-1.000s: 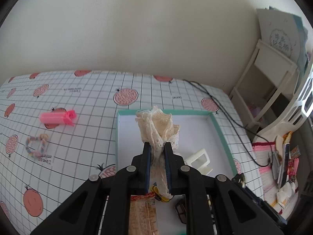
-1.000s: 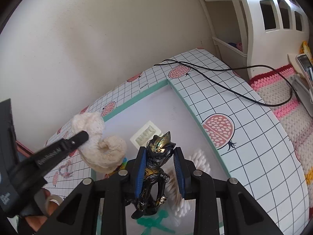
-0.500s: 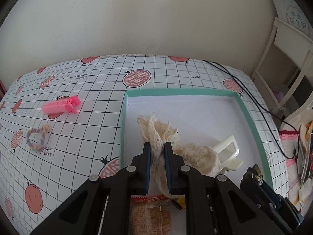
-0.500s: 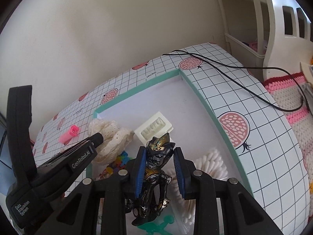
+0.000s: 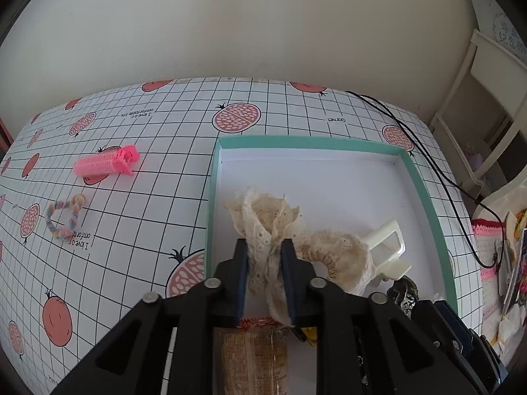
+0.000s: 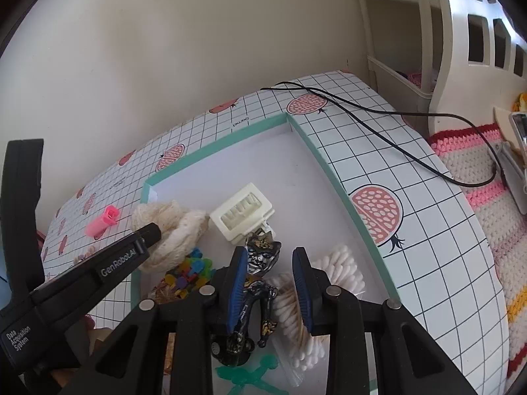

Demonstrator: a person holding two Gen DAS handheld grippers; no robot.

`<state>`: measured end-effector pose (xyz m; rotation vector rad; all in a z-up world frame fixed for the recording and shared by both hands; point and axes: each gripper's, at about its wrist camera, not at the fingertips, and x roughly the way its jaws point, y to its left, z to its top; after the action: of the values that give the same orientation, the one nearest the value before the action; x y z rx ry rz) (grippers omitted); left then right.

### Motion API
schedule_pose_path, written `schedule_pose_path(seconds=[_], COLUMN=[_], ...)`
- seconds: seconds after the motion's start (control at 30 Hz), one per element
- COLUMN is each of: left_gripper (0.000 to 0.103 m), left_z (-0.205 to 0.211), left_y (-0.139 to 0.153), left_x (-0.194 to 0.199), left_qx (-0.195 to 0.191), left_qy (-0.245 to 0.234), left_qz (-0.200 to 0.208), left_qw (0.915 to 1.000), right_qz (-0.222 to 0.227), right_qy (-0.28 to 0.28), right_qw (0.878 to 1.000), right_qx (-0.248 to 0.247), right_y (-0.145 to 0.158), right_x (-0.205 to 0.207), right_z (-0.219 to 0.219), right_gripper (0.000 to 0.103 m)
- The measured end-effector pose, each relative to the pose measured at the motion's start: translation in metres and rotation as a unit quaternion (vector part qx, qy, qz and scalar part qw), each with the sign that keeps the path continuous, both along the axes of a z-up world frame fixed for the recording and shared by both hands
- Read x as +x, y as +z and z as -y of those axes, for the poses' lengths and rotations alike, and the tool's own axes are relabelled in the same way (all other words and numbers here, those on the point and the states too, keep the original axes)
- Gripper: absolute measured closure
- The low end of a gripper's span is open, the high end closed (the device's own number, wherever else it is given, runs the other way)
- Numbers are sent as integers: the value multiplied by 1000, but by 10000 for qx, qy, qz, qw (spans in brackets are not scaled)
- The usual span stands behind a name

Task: Organize objects
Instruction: 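Open the left tool to drop the lace cloth while the right tool releases the figure in the box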

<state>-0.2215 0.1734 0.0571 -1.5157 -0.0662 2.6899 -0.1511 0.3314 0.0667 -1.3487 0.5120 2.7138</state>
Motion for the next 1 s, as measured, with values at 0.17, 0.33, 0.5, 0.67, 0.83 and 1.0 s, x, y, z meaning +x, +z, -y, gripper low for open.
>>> schedule_pose_path(seconds=[0.17, 0.33, 0.5, 0.67, 0.83, 1.0], left_gripper=[63, 57, 49, 43, 35, 26], left_z=[0, 4, 11, 23, 30, 35], left_y=[10, 24, 38, 38, 35, 34], left_x=[1, 3, 4, 2, -1, -1], left_qx=[-23, 4, -15, -120, -483, -629], left_qy=[4, 53, 182, 475, 677, 813], left_qz=[6, -70, -269, -302, -345, -388], left_qw=[10000, 10000, 9995, 9983, 9959, 9939], right_qz=[9, 43, 17, 1, -35, -81], right_qy=[74, 200, 329, 324, 303, 287], right_qw=[9996, 9981, 9968, 9962, 9954, 9949], right_qx=[289, 576, 732, 807, 908, 964], right_y=[7, 11, 11, 9, 9, 10], right_x=[2, 2, 1, -1, -1, -2], right_z=[10, 20, 30, 33, 34, 35], right_gripper=[66, 66, 59, 41, 30, 20])
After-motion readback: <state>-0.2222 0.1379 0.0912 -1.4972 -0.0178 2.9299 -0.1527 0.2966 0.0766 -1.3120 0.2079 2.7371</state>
